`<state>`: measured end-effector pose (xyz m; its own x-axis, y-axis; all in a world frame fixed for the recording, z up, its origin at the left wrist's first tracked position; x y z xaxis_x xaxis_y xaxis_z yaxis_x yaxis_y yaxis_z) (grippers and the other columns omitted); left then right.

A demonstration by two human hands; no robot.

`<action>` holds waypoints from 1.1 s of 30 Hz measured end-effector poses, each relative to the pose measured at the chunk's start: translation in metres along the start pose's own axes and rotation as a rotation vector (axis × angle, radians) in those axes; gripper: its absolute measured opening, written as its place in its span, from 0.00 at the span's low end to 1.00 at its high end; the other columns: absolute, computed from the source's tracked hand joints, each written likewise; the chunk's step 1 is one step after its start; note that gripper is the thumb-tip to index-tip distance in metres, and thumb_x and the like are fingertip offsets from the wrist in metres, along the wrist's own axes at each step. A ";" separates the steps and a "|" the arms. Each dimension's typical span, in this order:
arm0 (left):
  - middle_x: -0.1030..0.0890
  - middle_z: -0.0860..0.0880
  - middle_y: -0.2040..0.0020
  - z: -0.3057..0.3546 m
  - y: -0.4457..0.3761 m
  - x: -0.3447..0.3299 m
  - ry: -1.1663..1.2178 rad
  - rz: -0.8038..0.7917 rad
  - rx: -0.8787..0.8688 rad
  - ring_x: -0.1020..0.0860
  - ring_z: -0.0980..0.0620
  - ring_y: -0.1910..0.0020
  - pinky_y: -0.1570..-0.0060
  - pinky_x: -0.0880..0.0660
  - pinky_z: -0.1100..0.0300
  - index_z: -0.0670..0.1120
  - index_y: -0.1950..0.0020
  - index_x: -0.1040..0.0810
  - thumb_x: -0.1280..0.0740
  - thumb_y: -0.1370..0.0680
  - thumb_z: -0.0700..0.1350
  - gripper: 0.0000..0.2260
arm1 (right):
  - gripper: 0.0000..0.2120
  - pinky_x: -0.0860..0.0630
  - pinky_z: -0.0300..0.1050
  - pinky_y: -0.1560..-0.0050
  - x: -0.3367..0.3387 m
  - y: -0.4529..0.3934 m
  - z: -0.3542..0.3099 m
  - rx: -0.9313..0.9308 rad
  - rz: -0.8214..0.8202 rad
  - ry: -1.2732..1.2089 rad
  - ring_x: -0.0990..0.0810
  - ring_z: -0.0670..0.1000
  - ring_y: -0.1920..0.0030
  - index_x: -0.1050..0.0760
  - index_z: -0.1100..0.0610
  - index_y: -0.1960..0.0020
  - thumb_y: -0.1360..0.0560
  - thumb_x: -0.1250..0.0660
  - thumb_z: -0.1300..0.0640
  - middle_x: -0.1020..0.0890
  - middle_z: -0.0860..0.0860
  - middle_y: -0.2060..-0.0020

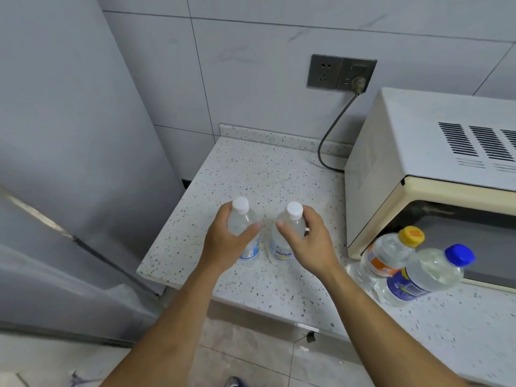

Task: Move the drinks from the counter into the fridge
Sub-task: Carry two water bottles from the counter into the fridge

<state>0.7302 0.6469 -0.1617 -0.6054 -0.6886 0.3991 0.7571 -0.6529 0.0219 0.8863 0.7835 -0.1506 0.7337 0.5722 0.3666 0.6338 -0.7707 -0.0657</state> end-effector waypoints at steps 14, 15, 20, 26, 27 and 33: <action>0.22 0.61 0.42 -0.072 0.034 -0.022 0.226 0.111 0.255 0.22 0.60 0.45 0.54 0.25 0.67 0.62 0.36 0.31 0.25 0.38 0.61 0.33 | 0.32 0.28 0.30 0.50 -0.028 0.011 0.074 -0.155 -0.170 -0.155 0.25 0.37 0.42 0.32 0.44 0.33 0.32 0.21 0.50 0.25 0.36 0.42; 0.20 0.59 0.43 -0.074 0.043 -0.019 0.264 0.134 0.274 0.20 0.60 0.46 0.54 0.23 0.66 0.60 0.37 0.28 0.25 0.37 0.60 0.30 | 0.32 0.27 0.31 0.49 -0.027 0.016 0.075 -0.150 -0.165 -0.163 0.25 0.38 0.42 0.31 0.45 0.32 0.32 0.21 0.51 0.24 0.37 0.42; 0.17 0.45 0.42 -0.091 0.115 -0.014 0.664 0.170 0.398 0.18 0.46 0.43 0.49 0.20 0.53 0.46 0.35 0.25 0.26 0.29 0.60 0.29 | 0.24 0.22 0.31 0.55 -0.030 0.052 0.084 -0.219 -0.272 -0.349 0.18 0.41 0.47 0.25 0.46 0.39 0.32 0.22 0.50 0.16 0.43 0.47; 0.21 0.35 0.37 -0.101 0.224 -0.009 0.948 0.194 0.577 0.20 0.37 0.41 0.47 0.20 0.47 0.39 0.30 0.29 0.16 0.46 0.58 0.50 | 0.29 0.20 0.47 0.48 -0.072 0.115 0.096 -0.428 -0.615 -0.602 0.16 0.58 0.43 0.24 0.58 0.35 0.33 0.23 0.50 0.16 0.57 0.44; 0.21 0.35 0.38 -0.101 0.239 -0.007 0.969 0.202 0.606 0.19 0.38 0.44 0.51 0.19 0.48 0.38 0.31 0.29 0.16 0.49 0.59 0.53 | 0.30 0.20 0.49 0.47 -0.081 0.126 0.096 -0.481 -0.676 -0.641 0.17 0.59 0.44 0.24 0.60 0.35 0.33 0.24 0.50 0.16 0.59 0.43; 0.18 0.33 0.44 -0.117 0.316 0.018 1.107 0.389 0.728 0.16 0.38 0.51 0.57 0.18 0.50 0.36 0.36 0.24 0.22 0.39 0.62 0.41 | 0.20 0.17 0.50 0.52 -0.130 0.188 0.086 -0.674 -0.924 -0.670 0.15 0.60 0.53 0.20 0.63 0.40 0.32 0.30 0.59 0.15 0.63 0.50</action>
<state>0.9298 0.3917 -0.2544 0.0544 -0.9001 -0.4322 0.6697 -0.2882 0.6845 0.9313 0.5886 -0.2908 0.2026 0.8350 -0.5115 0.8600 0.0982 0.5008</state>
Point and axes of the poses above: each hand's wrist, its own y-axis away from the middle knuckle, its own x-axis out of the back of the hand, z = x × y, the point moved 7 cm from there along -y, towards the middle knuckle
